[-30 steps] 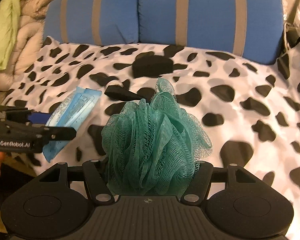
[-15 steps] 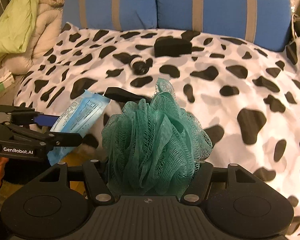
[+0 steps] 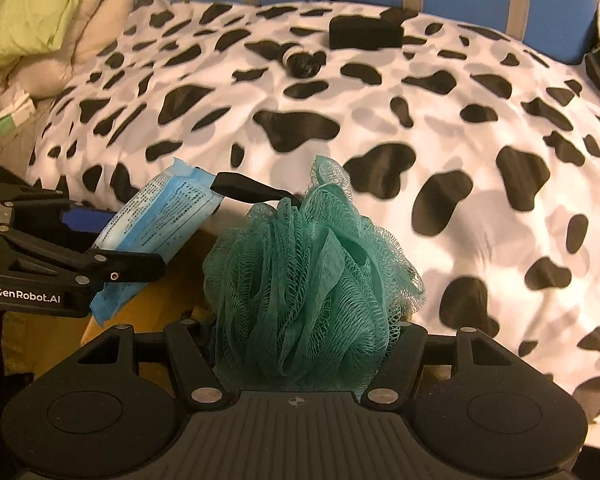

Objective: Organize soft objects
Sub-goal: 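Carry the blue packet and green loofah with both tools over the cardboard box, then lower the packet and loofah into the box and open both tools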

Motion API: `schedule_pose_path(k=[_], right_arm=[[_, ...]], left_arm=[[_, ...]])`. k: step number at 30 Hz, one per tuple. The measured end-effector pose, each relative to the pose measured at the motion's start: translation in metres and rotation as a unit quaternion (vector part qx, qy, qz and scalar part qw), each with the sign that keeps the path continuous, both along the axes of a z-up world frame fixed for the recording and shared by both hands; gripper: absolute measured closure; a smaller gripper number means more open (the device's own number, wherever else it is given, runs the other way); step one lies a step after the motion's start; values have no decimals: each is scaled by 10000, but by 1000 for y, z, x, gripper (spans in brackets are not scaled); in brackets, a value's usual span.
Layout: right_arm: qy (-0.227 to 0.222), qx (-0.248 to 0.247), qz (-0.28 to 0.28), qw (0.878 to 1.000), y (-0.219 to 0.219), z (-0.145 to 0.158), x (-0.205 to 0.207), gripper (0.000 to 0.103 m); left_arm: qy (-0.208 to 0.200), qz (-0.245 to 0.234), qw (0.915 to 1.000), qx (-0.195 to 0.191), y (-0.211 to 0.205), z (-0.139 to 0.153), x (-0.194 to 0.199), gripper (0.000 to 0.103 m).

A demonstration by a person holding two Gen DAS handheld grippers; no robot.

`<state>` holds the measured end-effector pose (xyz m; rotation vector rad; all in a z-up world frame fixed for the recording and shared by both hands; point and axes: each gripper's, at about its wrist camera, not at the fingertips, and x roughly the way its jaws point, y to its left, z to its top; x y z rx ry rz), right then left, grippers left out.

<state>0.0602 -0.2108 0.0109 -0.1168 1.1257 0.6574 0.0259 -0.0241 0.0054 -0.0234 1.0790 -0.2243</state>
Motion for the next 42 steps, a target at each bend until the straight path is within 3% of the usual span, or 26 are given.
schedule_pose_path(k=[13,30,34,38,42], right_arm=[[568,-568,269,9964,19,-24,-13,35],[706,-635,335,9949,20,-27,-11,34],[671,-673,357,9948,21,-27,-12,25],[506,-682,343,9958,22,-23,-12,4],[537,-693,232,9959,19,-24,-10,3]], left_arm=[[699,20,9973,204,-2,-19,-4,44],[915,31,9956,201,-3,-25,0,43],[1023,93,9946,137,-1,-28,3,37],[1096,254,9936,43,4,-30,5,28],[1094,315,9935,43,6,-30,4,25]])
